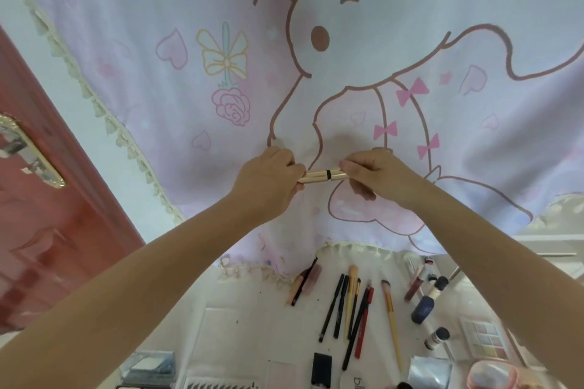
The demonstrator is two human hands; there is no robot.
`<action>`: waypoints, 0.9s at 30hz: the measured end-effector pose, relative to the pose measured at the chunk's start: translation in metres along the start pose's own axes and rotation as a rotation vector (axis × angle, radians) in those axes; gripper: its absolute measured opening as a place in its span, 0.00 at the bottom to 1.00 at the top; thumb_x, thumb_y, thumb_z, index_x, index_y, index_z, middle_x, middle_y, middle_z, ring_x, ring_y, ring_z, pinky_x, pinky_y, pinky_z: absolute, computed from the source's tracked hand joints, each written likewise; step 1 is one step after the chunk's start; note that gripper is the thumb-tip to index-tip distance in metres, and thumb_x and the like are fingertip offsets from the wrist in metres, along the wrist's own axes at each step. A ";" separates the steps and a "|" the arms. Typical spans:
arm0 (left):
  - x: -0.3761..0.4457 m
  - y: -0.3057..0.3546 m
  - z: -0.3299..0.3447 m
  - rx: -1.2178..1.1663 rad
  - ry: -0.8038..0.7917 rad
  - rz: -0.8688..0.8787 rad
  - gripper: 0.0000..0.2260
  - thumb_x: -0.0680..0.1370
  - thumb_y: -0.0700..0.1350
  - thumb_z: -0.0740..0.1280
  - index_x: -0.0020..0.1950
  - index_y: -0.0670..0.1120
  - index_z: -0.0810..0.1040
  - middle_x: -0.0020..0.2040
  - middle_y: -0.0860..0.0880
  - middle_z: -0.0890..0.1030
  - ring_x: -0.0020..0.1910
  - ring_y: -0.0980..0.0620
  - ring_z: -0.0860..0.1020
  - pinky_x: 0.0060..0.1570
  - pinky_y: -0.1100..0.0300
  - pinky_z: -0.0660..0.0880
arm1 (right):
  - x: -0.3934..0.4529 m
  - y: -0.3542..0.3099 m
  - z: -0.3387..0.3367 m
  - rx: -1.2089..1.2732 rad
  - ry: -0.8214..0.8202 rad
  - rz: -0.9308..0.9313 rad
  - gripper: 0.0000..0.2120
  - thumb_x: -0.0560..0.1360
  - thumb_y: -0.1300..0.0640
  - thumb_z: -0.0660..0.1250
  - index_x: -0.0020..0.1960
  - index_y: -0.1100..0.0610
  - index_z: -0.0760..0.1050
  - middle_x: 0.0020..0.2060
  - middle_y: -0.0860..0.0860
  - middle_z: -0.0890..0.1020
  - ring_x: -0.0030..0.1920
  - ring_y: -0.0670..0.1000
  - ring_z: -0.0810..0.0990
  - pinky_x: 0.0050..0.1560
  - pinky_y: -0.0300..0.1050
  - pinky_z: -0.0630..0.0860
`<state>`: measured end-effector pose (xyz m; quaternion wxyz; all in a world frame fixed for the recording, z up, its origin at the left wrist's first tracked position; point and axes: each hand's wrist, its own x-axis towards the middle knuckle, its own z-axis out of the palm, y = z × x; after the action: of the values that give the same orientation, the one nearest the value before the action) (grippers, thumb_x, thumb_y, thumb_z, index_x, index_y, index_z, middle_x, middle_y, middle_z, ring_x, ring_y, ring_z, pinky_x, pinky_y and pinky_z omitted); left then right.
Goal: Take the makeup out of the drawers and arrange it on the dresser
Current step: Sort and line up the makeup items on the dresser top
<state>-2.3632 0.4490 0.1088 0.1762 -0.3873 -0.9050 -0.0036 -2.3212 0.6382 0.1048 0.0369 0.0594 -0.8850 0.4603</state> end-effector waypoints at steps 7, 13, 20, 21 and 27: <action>-0.006 0.002 0.010 -0.051 -0.045 -0.040 0.15 0.80 0.51 0.56 0.63 0.47 0.72 0.56 0.49 0.74 0.55 0.52 0.69 0.42 0.65 0.63 | -0.005 0.012 0.005 0.206 -0.002 -0.092 0.14 0.74 0.66 0.63 0.50 0.47 0.73 0.45 0.45 0.76 0.44 0.46 0.77 0.45 0.39 0.77; -0.010 0.006 0.016 -0.059 -0.086 -0.020 0.16 0.80 0.51 0.56 0.65 0.48 0.72 0.57 0.50 0.74 0.53 0.53 0.70 0.43 0.66 0.63 | -0.004 0.012 0.009 -0.080 -0.071 0.050 0.15 0.78 0.57 0.59 0.33 0.52 0.72 0.19 0.43 0.75 0.19 0.40 0.70 0.29 0.29 0.69; -0.015 0.004 0.032 -0.095 -0.132 -0.061 0.15 0.80 0.52 0.56 0.63 0.48 0.73 0.54 0.51 0.75 0.45 0.58 0.64 0.42 0.68 0.63 | -0.005 0.026 0.016 0.219 -0.122 0.036 0.15 0.74 0.65 0.63 0.48 0.45 0.71 0.41 0.46 0.77 0.39 0.44 0.77 0.41 0.37 0.76; -0.016 0.004 0.034 -0.098 -0.141 -0.065 0.15 0.80 0.52 0.56 0.63 0.48 0.73 0.54 0.51 0.75 0.45 0.58 0.64 0.42 0.67 0.63 | -0.005 0.027 0.019 0.222 -0.141 0.101 0.09 0.76 0.62 0.61 0.47 0.47 0.72 0.37 0.47 0.78 0.34 0.45 0.77 0.35 0.37 0.75; -0.023 0.008 0.051 -0.134 -0.226 -0.056 0.15 0.80 0.52 0.56 0.62 0.47 0.73 0.53 0.49 0.75 0.44 0.56 0.65 0.41 0.66 0.63 | -0.006 0.050 0.028 0.159 -0.064 0.079 0.10 0.74 0.66 0.63 0.41 0.52 0.76 0.29 0.46 0.78 0.29 0.43 0.74 0.36 0.39 0.72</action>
<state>-2.3585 0.4458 0.0523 0.0469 -0.3709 -0.9271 -0.0254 -2.3229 0.6446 0.0476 -0.0145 0.0421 -0.8481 0.5280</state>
